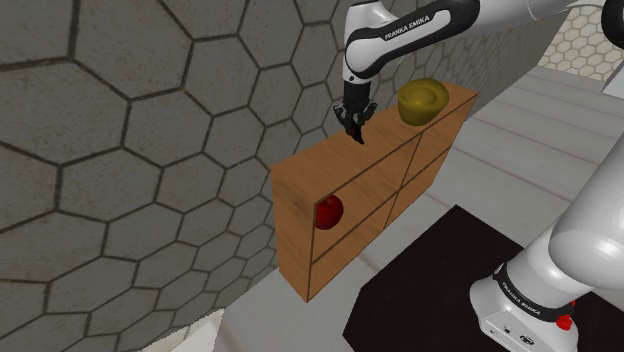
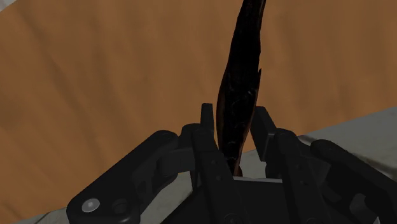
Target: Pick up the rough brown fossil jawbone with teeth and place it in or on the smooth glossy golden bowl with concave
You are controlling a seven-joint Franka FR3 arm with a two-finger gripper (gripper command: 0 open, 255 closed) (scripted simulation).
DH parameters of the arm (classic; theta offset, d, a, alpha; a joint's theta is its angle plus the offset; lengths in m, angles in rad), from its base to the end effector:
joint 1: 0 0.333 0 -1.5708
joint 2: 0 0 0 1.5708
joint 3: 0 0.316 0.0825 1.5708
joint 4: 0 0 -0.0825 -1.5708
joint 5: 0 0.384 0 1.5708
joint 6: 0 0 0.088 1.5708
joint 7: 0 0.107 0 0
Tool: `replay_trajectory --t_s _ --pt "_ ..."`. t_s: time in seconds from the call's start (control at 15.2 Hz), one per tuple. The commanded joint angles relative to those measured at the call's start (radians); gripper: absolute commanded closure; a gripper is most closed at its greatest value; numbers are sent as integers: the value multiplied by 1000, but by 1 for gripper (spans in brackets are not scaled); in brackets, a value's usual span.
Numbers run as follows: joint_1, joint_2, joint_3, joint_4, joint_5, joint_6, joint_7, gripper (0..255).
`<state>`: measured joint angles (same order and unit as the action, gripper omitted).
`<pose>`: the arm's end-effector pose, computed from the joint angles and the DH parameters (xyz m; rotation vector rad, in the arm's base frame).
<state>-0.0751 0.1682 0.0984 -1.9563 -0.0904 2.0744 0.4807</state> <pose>0.5868 0.0073 0.3883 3.0042 -0.6290 -0.0492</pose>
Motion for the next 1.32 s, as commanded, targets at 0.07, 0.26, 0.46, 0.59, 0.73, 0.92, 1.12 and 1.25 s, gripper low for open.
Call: replay_trajectory --t_s 0.07,0.26,0.46,0.59,0.73,0.92,1.12,1.25 --pt "0 5 0 2 0 0 -1 255" --pt "0 6 0 3 -1 0 -2 255" --pt "0 3 0 -1 0 2 -2 255" --pt "-1 -8 0 13 2 -23 -4 255" --pt "-1 -18 1 28 4 -47 -7 255" --pt "-1 -31 1 52 7 -84 -10 255" --pt "-1 -43 2 78 10 -122 -14 255" --pt "-1 -50 2 96 11 -147 -16 255"
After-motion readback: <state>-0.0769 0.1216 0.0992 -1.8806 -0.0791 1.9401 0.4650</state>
